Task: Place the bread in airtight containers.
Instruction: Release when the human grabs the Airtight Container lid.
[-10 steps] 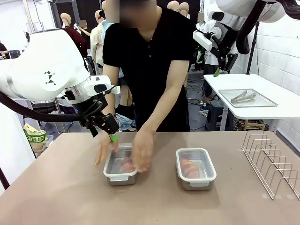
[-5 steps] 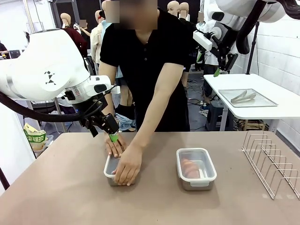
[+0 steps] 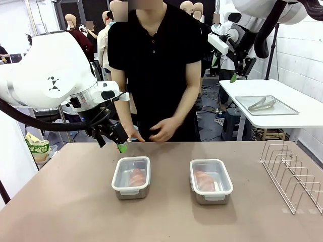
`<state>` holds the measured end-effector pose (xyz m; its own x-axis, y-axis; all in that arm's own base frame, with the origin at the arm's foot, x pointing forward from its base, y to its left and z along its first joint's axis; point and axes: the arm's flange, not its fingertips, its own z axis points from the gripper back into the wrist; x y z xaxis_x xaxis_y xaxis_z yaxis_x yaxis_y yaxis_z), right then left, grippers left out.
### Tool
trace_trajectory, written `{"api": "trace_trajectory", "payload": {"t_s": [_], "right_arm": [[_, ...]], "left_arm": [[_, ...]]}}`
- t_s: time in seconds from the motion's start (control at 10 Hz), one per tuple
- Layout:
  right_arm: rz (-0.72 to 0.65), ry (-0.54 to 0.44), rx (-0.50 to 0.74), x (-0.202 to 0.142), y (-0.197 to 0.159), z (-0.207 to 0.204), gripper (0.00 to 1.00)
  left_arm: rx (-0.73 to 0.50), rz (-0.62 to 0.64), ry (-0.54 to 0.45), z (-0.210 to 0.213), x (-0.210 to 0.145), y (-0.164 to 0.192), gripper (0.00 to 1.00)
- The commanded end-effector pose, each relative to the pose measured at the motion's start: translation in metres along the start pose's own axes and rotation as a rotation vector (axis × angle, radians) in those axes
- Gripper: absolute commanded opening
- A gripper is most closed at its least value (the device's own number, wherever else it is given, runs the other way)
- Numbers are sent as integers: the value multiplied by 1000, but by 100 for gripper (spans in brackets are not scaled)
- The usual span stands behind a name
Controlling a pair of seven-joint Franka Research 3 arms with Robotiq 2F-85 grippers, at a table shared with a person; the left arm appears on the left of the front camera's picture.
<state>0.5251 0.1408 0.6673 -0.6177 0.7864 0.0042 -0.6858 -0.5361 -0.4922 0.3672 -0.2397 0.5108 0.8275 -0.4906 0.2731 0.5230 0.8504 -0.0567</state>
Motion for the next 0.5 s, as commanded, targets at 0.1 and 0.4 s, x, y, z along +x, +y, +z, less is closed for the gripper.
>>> {"api": "trace_trajectory", "payload": {"t_s": [0.1,0.4], "right_arm": [[-2,0,-12,0,-1,0,100],[-2,0,-12,0,-1,0,100]], "left_arm": [[-2,1,-2,0,0,1,100],[-2,1,-2,0,0,1,100]]}}
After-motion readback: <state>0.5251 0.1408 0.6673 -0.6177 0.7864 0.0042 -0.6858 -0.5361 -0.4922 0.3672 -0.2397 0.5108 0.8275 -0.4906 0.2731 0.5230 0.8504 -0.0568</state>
